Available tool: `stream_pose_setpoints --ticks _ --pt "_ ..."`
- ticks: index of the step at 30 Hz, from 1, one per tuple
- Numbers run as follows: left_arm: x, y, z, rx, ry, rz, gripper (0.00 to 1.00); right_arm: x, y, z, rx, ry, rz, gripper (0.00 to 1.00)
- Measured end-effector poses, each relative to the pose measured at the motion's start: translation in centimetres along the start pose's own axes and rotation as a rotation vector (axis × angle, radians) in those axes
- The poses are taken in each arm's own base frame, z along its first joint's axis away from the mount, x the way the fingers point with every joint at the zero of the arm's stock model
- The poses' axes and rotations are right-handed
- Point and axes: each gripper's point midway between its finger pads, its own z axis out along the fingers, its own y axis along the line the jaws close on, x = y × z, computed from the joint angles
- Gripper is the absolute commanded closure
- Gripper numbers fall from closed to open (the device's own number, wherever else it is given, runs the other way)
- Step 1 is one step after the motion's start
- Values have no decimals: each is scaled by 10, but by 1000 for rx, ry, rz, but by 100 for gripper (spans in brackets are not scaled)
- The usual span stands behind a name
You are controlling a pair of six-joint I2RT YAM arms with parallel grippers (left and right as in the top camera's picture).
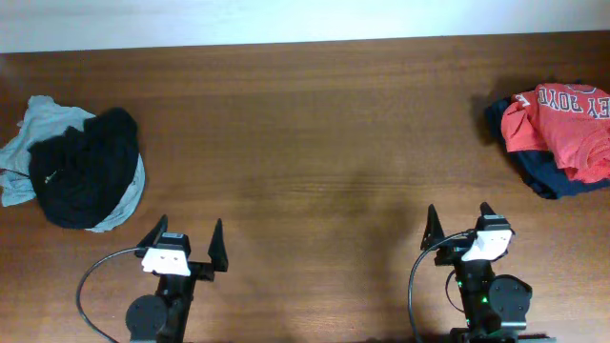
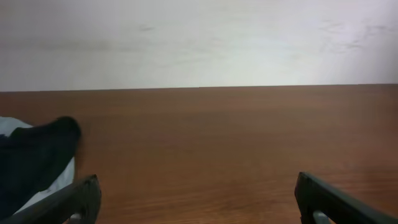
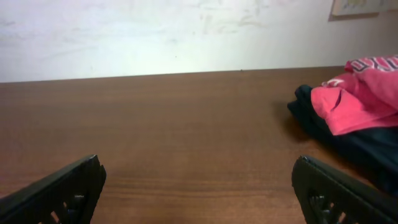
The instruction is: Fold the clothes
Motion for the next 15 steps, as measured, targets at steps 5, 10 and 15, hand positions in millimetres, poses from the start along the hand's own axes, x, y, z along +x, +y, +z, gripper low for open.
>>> stream_pose_setpoints --ticks 5,10,15 --pt "-1 -4 0 23 -2 0 1 -3 1 0 -4 -11 -2 1" --pt "-1 -6 0 34 -5 1 1 -3 8 0 -47 -13 -2 1" --pt "-6 -6 0 32 -2 0 1 -10 14 -1 -82 -10 -2 1"
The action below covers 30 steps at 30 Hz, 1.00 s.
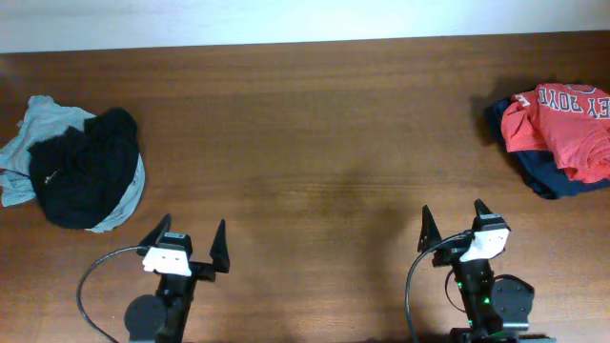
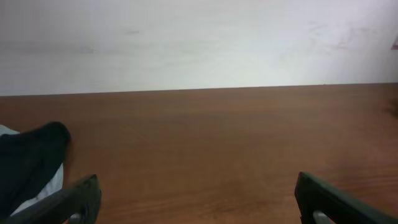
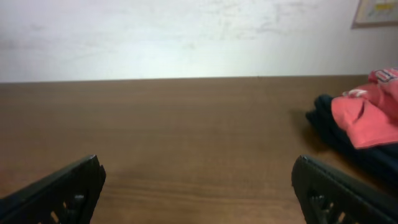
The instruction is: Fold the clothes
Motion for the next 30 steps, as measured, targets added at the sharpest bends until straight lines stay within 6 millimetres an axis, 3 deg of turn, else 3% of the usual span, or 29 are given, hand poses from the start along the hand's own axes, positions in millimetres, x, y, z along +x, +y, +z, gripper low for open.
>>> stream_pose_setpoints --ticks 7,14,20,25,30 --pt "-31 3 9 -21 73 -10 1 -58 14 7 -66 52 10 1" --pt "-76 7 46 -32 247 -32 1 -96 22 47 -126 337 84 1" --pt "-89 9 82 -11 512 -4 1 -108 23 89 -158 571 157 1" --pt "-107 -3 118 103 594 24 1 -109 33 121 -248 637 209 1" --pt "-88 0 151 127 620 37 1 -93 40 132 -304 687 247 1"
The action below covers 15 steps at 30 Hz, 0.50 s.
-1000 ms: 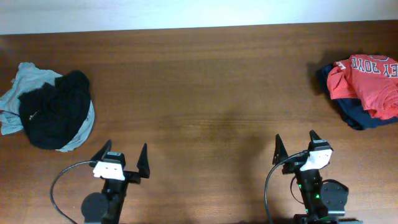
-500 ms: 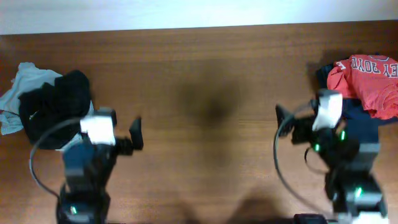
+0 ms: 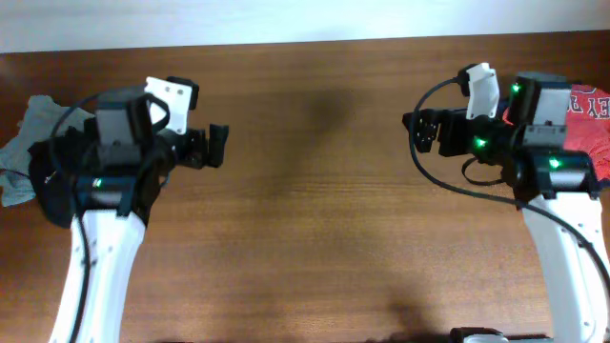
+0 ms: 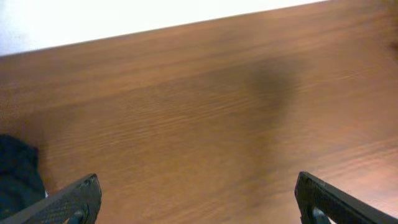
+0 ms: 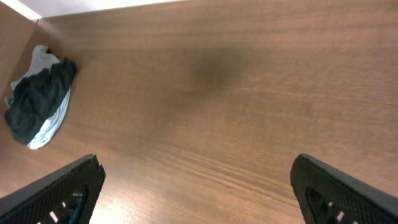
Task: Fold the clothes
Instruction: 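Reach the left gripper toward the black garment on the left pile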
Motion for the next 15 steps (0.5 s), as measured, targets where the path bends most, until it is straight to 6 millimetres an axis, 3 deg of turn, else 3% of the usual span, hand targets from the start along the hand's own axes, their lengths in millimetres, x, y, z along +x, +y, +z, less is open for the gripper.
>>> stream_pose_setpoints --ticks 3,6,9,15 --pt "11 20 24 -81 50 -15 2 5 -2 6 -9 25 14 1" --pt "32 66 39 -294 122 -127 2 8 -2 7 -11 37 17 1" --pt "50 114 41 -494 152 -238 11 9 -2 7 -10 42 16 1" --pt "70 194 39 -732 118 -382 11 13 -2 7 -10 56 22 1"
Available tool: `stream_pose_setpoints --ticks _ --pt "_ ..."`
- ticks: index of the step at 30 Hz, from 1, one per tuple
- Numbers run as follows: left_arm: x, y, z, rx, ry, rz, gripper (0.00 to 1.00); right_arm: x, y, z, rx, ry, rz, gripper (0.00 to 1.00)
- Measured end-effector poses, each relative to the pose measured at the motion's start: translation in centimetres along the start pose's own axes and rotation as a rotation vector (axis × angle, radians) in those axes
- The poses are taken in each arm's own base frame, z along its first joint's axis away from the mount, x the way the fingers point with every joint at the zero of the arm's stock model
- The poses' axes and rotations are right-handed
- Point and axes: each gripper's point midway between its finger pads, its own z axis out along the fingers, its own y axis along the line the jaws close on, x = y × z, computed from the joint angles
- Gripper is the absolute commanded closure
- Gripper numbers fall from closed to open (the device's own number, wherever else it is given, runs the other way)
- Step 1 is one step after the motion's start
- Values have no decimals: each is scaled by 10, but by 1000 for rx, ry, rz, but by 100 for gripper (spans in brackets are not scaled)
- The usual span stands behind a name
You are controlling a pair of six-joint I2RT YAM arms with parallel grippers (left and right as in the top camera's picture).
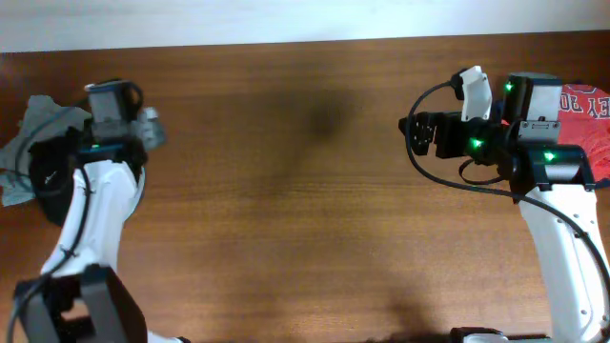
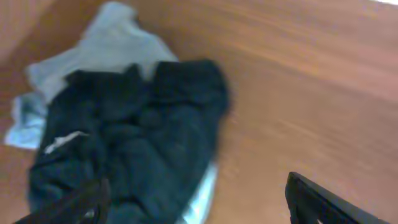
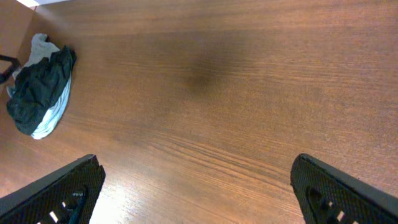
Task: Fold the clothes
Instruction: 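Reach the left gripper toward the black garment on the left pile, then grasp the black garment with the left gripper and lift it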
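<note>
A crumpled black garment (image 2: 137, 137) lies on a pale grey one (image 2: 106, 50) at the table's left end, and the overhead view shows the same black garment (image 1: 40, 191) and grey one (image 1: 33, 110). My left gripper (image 2: 196, 205) hovers open over the pile's right edge, holding nothing; from overhead the left gripper (image 1: 151, 129) sits just right of the pile. A red printed shirt (image 1: 591, 100) lies at the far right, partly hidden by my right arm. My right gripper (image 3: 196, 193) is open above bare wood; overhead, the right gripper (image 1: 419, 133) points left.
The brown wooden table (image 1: 305, 191) stretches between the two piles. A white wall runs along its far edge (image 1: 286, 38). The right wrist view shows the left pile (image 3: 37, 87) small at its upper left.
My left arm has swung from facing the table's middle to the left pile, and its wrist view now shows the black garment. The right arm has hardly moved.
Both arms first rested low at the near edge with open grippers, and stayed so half a second later. Then both were raised over the far half of the table, facing its middle. Now the left gripper hangs over the black-and-grey pile.
</note>
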Motion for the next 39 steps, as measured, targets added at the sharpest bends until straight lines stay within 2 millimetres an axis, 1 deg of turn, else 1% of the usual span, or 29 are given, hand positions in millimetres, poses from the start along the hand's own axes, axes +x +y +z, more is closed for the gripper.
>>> stream_pose_setpoints --ticks 3,5,6,7,9,14,15,17,18,19,21,23,26,29,32,33,36,39 --pt "7 24 23 -68 26 -43 11 3 0 0 0 13 -7 1" --pt "18 38 37 -100 64 -56 11 7 0 0 1 27 -13 1" --pt "24 43 42 -111 84 -59 17 8 0 0 1 29 -15 1" --pt "30 49 48 -119 107 -66 19 8 0 0 1 33 -20 1" --pt "46 60 59 -128 163 -78 20 9 0 0 1 36 -24 1" --pt "74 80 79 -119 256 -121 21 9 0 0 1 35 -30 1" --pt "78 83 83 -117 272 -131 27 9 0 0 1 34 -31 1" --pt "87 90 88 -117 297 -156 55 8 0 0 1 31 -34 1" --pt "89 93 89 -119 304 -161 71 7 0 0 1 27 -36 1" --pt "90 94 90 -117 307 -171 80 6 -1 0 1 25 -37 1" --pt "90 95 90 -114 308 -180 95 6 -1 2 1 26 -37 1" --pt "90 94 90 -112 307 -194 99 6 -3 4 1 29 -35 1" --pt "88 90 88 -89 322 -211 99 6 -4 7 1 31 -34 1" --pt "78 83 83 -39 333 -228 99 5 -4 7 1 25 -38 1" --pt "53 67 71 56 336 -247 99 3 -4 7 1 19 -41 1" --pt "41 59 64 97 326 -252 99 2 -4 7 1 17 -43 1" --pt "-6 34 33 221 260 -245 99 -3 -4 7 0 -4 -55 1" --pt "-65 -3 -18 357 129 -205 99 -6 -4 7 0 -16 -63 1"
